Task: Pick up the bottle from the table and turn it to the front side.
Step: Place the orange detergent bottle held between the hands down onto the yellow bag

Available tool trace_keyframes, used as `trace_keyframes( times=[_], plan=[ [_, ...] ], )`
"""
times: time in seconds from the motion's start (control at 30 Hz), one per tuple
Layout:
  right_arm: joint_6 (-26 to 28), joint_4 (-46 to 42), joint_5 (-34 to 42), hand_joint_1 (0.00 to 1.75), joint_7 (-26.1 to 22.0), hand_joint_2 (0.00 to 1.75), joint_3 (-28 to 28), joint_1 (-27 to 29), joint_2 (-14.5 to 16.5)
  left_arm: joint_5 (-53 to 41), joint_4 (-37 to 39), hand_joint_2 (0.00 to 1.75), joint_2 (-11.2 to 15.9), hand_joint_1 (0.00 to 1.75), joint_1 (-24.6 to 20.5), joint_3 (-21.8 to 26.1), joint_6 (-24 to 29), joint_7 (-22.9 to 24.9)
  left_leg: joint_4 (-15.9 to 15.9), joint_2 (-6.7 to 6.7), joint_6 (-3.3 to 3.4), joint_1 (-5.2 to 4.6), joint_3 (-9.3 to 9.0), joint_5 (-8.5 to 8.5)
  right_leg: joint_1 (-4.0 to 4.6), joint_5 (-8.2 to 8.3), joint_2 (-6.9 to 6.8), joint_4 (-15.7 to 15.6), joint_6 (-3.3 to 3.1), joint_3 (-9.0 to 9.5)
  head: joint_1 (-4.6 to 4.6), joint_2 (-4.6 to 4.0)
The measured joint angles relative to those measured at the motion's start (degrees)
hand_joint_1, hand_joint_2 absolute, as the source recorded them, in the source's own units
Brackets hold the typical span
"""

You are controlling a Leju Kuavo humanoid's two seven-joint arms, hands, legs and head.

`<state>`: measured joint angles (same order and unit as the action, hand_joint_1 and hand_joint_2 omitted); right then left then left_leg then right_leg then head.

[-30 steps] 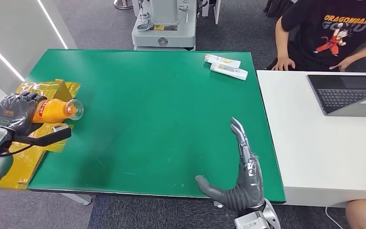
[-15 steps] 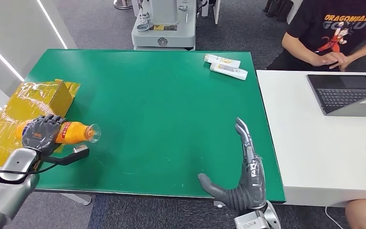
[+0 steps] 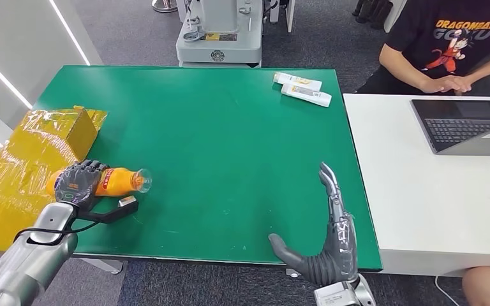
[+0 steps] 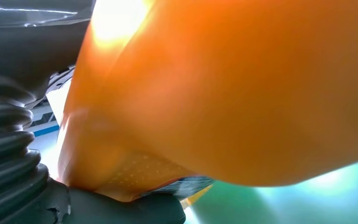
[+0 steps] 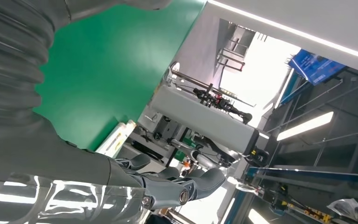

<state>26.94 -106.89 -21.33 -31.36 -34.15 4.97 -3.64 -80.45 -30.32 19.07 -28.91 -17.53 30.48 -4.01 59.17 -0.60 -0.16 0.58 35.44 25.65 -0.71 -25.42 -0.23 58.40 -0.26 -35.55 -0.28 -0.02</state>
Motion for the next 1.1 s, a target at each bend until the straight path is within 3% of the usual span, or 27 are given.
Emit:
trace_keyframes(
  times=[0.07, 0.1, 0.2, 0.23, 0.47, 0.9, 1.0, 1.1],
  plan=[
    [0.0, 0.0, 0.1, 0.00, 0.0, 1.75, 0.0, 0.2, -0.1, 0.0, 0.5, 1.75, -0.5, 1.63, 0.0, 0.0, 0.3, 0.4, 0.0, 0.01, 0.00, 0.00, 0.01, 0.01, 0.00, 0.00, -0.01, 0.0, 0.00, 0.00, 0.00, 0.00],
    [0.0, 0.0, 0.1, 0.00, 0.0, 1.75, 0.0, 0.3, -0.1, 0.0, 0.7, 1.75, -0.7, 1.41, 0.1, 0.1, 0.4, 0.5, 0.0, 0.02, -0.01, 0.00, 0.01, 0.02, 0.00, 0.00, -0.01, 0.0, 0.00, 0.00, -0.01, 0.00],
    [0.1, 0.0, 0.1, 0.00, 0.1, 1.75, 0.0, 0.6, -0.3, 0.3, 1.2, 1.75, -1.2, 0.21, 0.1, 0.3, 0.5, 1.0, 0.0, 0.02, -0.05, 0.00, 0.00, 0.04, 0.00, -0.01, -0.01, 0.0, 0.00, 0.00, -0.01, 0.00],
    [0.1, 0.0, 0.1, 0.00, 0.1, 1.75, 0.0, 0.7, -0.4, 0.4, 1.3, 1.75, -1.4, 0.00, 0.2, 0.4, 0.3, 1.2, 0.0, 0.02, -0.05, 0.00, 0.00, 0.04, 0.00, -0.01, -0.01, 0.0, 0.00, 0.00, -0.01, 0.00],
    [0.7, 0.0, 0.1, 0.00, 0.1, 1.75, -0.1, 1.1, -0.6, 0.9, 2.2, 1.75, -2.6, 0.00, 0.7, 2.1, -3.1, 3.7, 0.0, 0.01, -0.06, 0.02, -0.01, 0.04, 0.00, -0.01, -0.01, 0.0, 0.00, 0.01, -0.01, 0.00],
    [0.6, 0.3, 0.7, 0.00, 0.4, 1.75, -0.2, 0.7, -0.6, 2.0, 2.2, 1.75, -3.4, 0.00, 0.8, 5.6, -4.2, 5.7, 0.0, 0.02, -0.06, 0.02, -0.03, 0.03, 0.00, -0.01, -0.02, 0.0, 0.00, 0.03, -0.01, 0.00],
    [0.6, 0.4, 0.8, 0.00, 0.3, 1.75, -0.2, 0.6, -0.7, 3.8, 2.1, 1.75, -3.6, 0.00, 1.3, 7.0, -2.6, 4.8, 0.0, 0.00, -0.06, 0.02, -0.04, 0.03, 0.00, 0.00, 0.00, 0.0, -0.01, 0.02, 0.00, 0.00],
    [0.6, 0.5, 0.7, 0.00, 0.2, 1.75, -0.2, 0.7, -0.7, 8.9, 0.1, 1.75, -3.9, 0.00, 3.1, 9.3, 3.1, 1.5, 0.0, -0.01, -0.06, 0.02, -0.04, 0.04, 0.01, -0.01, 0.02, 0.0, 0.00, 0.00, -0.01, 0.00]
  ],
)
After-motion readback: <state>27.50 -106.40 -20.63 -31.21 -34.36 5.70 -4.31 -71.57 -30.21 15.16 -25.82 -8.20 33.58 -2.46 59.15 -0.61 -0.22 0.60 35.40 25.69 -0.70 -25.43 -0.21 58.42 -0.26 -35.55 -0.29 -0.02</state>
